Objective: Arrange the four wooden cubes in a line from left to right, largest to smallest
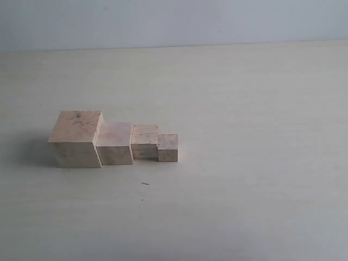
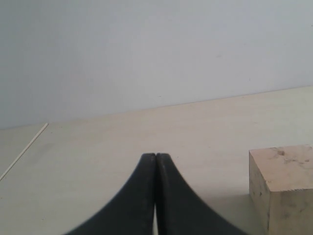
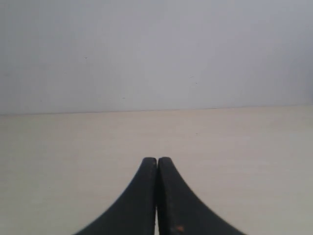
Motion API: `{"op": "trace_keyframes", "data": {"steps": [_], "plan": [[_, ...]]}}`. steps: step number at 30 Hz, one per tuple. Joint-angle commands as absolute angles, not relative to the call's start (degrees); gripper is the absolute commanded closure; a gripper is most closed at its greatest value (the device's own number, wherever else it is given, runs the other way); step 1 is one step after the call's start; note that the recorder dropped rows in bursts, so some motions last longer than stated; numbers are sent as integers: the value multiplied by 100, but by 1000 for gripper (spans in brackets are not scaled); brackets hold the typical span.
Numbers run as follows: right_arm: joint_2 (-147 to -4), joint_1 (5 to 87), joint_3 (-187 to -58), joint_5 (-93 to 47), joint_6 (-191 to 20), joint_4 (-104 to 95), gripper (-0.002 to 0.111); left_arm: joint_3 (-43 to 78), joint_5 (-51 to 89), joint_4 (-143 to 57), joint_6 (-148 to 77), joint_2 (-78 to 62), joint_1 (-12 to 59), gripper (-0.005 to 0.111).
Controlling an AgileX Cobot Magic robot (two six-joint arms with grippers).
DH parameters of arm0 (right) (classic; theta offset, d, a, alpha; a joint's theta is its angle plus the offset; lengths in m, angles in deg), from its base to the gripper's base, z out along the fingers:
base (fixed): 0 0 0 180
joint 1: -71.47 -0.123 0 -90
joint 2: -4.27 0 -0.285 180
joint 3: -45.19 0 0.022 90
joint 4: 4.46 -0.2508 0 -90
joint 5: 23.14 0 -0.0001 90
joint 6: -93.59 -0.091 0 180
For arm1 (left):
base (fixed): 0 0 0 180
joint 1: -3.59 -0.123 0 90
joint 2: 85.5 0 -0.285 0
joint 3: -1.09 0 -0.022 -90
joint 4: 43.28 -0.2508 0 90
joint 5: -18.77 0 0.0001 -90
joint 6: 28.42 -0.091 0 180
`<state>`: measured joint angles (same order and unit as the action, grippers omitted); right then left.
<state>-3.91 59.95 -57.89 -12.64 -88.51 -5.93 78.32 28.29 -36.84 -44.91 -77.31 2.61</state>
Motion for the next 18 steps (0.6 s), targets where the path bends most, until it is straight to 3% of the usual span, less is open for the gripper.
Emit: {"op": "trace_keyframes", "data": {"steps": [1, 18], "plan": [[-352, 6029, -5760, -1251, -8762, -660, 108, 7831, 2807, -3676, -4482, -7771, 255, 107], [-352, 6029, -5760, -1251, -8790, -660, 108, 7831, 2807, -3676, -4482, -7771, 255, 107]]}}
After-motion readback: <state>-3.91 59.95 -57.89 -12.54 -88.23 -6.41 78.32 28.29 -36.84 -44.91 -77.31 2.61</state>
